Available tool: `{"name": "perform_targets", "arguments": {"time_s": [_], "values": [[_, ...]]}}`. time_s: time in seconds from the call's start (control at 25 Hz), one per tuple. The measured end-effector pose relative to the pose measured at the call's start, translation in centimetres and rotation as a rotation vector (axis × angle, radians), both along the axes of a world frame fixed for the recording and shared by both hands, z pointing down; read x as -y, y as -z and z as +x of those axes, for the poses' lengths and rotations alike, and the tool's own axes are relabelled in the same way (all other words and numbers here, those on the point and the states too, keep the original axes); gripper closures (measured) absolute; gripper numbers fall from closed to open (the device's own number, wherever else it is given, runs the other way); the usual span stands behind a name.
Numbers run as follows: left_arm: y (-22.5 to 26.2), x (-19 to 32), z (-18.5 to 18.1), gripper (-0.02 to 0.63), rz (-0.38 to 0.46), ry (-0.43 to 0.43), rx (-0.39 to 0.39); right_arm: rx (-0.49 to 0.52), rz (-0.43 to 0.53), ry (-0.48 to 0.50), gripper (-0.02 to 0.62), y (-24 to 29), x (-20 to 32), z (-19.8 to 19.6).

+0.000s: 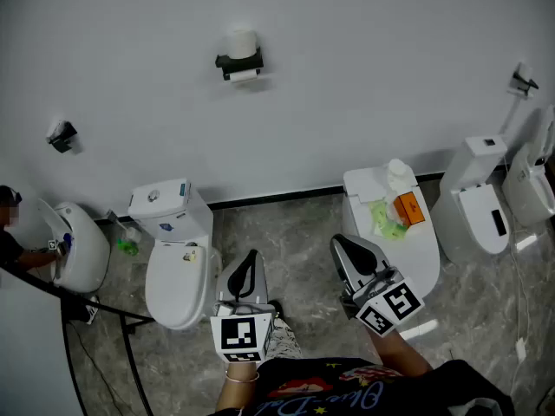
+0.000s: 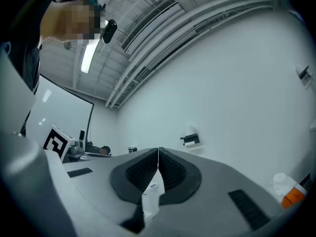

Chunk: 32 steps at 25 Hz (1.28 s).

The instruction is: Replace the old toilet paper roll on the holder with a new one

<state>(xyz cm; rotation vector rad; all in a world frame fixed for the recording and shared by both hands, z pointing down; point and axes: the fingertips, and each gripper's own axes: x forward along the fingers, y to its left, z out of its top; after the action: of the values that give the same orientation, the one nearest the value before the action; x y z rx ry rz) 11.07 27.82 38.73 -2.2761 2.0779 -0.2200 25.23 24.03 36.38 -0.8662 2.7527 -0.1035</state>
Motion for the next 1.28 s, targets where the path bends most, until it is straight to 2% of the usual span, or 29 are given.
{"name": "perform_targets", "arguments": {"time_s": [0.24,0.36,0.52,0.68,0.84,1.04,1.28], "values": [[3.0,12.3,-13.7,0.609,0.026,-0.059,-0.001,-0.090,0.075,-0.039,0.583,2.1,11.9,-14.5],[3.6,16.9,-17.6,0.609,0.037,-0.082,-0.029,-0.051,0.056,-0.081,0.584,2.7,16.1,-17.9],[2.7,21.2,-19.1,0.608,0.011,-0.106,-0.080,-0.046,0.013,-0.087,0.584,2.2,20.0,-20.0],[2.4,25.4,-20.6,0.608,-0.027,-0.099,-0.052,-0.021,-0.033,-0.079,0.584,2.0,25.8,-21.4],[3.3,30.4,-21.6,0.609,0.001,-0.065,-0.011,-0.009,-0.024,-0.070,0.584,2.5,31.7,-21.8],[3.3,36.2,-21.7,0.608,0.026,-0.057,-0.001,-0.008,0.002,-0.009,0.584,2.6,36.5,-23.4],[2.8,40.5,-22.1,0.609,0.013,-0.059,0.006,-0.020,-0.016,-0.001,0.583,2.1,40.6,-24.6]]}}
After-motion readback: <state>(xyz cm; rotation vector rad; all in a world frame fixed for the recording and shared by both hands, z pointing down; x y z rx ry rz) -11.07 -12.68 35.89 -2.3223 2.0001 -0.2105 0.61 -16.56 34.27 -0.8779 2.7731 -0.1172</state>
